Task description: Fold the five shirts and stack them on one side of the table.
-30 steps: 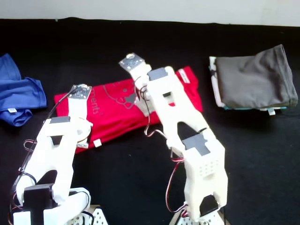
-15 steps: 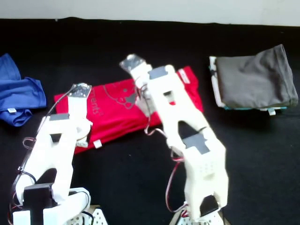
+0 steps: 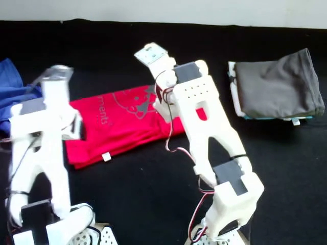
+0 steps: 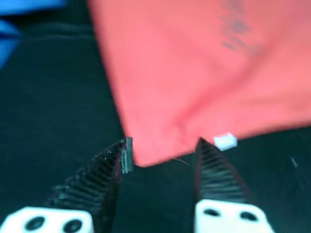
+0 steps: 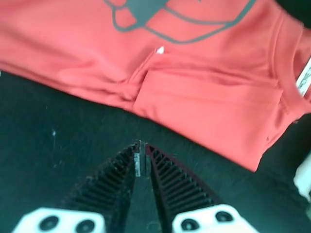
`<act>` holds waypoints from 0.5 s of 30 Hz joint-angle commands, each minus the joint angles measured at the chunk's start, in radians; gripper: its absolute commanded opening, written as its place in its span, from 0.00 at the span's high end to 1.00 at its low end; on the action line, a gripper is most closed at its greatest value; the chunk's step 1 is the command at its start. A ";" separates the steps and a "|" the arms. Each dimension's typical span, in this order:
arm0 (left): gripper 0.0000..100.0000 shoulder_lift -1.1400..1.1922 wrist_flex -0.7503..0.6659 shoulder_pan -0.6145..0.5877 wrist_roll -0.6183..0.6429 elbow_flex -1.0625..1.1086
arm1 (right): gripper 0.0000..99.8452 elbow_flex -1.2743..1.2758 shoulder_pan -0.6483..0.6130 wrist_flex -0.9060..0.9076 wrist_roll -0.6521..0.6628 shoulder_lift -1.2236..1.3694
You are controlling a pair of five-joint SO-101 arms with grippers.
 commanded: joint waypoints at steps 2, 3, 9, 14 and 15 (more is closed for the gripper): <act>0.76 -0.007 -0.112 -0.099 0.003 0.016 | 0.99 -0.042 0.013 0.051 0.002 -0.073; 0.76 -0.005 -0.129 -0.099 0.005 0.030 | 0.99 -0.042 0.013 0.058 0.002 -0.079; 0.78 0.104 -0.255 -0.125 0.018 0.088 | 0.99 -0.042 0.019 0.102 0.031 -0.157; 0.78 0.302 -0.186 -0.059 0.107 -0.018 | 0.99 -0.039 0.050 0.157 0.094 -0.260; 0.78 0.335 -0.161 -0.041 0.120 -0.044 | 0.99 -0.036 0.058 0.160 0.094 -0.278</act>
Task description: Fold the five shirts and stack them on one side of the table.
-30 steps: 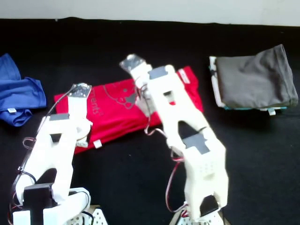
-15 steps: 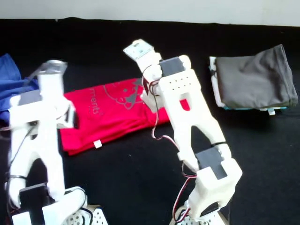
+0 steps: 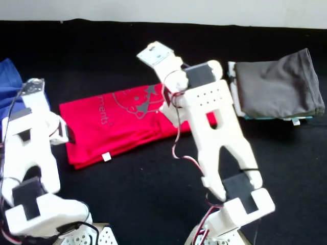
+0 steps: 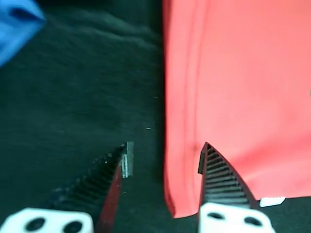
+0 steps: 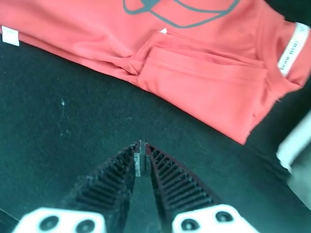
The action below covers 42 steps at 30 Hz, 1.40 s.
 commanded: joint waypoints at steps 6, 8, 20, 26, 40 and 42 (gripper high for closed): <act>0.78 0.208 0.135 0.099 0.080 -0.194 | 0.99 -0.031 0.111 0.028 0.017 -0.191; 0.78 0.237 0.158 0.096 0.080 -0.219 | 0.99 -0.031 0.140 0.028 0.017 -0.225; 0.99 0.351 0.232 -0.004 0.011 -0.334 | 0.99 0.194 0.278 0.025 0.015 -0.527; 0.99 0.395 0.262 -0.223 -0.110 -0.475 | 0.99 0.596 0.349 -0.096 0.018 -0.745; 0.99 0.371 0.752 -0.108 -0.176 -0.783 | 0.99 1.567 0.527 -0.854 0.015 -0.889; 0.99 0.298 0.796 -0.035 -0.155 -0.791 | 0.99 1.641 0.544 -0.941 0.015 -0.889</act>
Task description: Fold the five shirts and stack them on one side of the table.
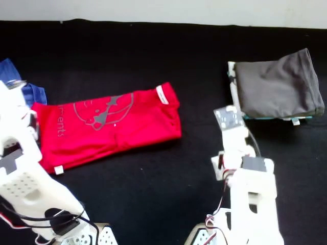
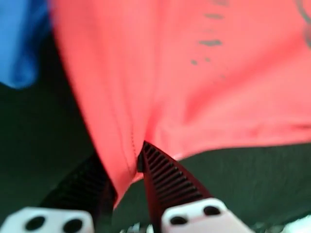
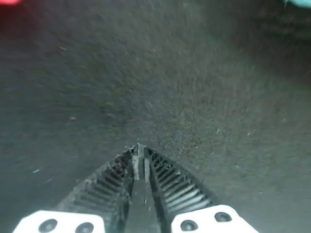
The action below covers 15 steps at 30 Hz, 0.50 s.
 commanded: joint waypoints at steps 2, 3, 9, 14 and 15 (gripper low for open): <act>0.99 -0.208 0.094 0.183 0.058 -0.044 | 0.99 0.157 0.038 -0.205 0.011 -0.022; 0.99 -0.249 0.094 0.231 0.071 -0.041 | 0.99 0.189 0.038 -0.242 0.009 -0.022; 0.99 -0.377 0.083 0.572 0.166 -0.058 | 0.99 0.328 0.039 -0.440 0.009 -0.024; 0.99 -0.309 0.009 0.814 0.189 -0.136 | 0.99 0.338 0.039 -0.441 0.009 -0.024; 0.99 -0.286 -0.011 0.846 0.189 -0.163 | 0.99 0.340 0.039 -0.441 0.009 -0.024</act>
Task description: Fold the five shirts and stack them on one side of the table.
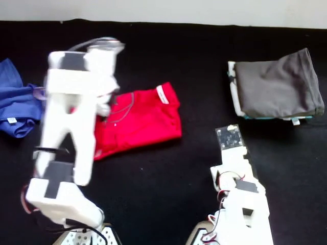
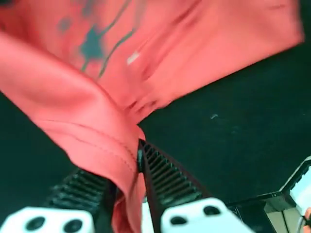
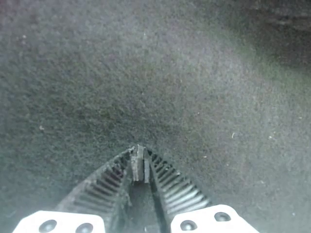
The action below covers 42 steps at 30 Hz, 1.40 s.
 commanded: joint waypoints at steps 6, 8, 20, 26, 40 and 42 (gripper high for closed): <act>0.99 0.223 -0.130 0.222 0.009 -0.266 | 0.99 0.013 0.008 -0.027 0.009 -0.004; 0.99 0.302 -0.126 0.249 0.009 -0.337 | 0.99 0.013 0.008 -0.027 0.009 -0.004; 0.93 0.585 -0.123 0.311 0.011 -0.657 | 0.99 0.013 0.008 -0.027 0.009 -0.004; 0.77 0.588 -0.015 0.298 0.008 -0.820 | 0.99 0.013 0.007 -0.027 0.009 -0.004; 0.99 0.599 0.061 0.090 0.002 -0.582 | 0.99 0.013 0.005 -0.027 0.009 -0.004; 0.99 0.599 0.003 0.099 0.002 -0.499 | 0.99 0.013 0.005 -0.027 0.009 -0.004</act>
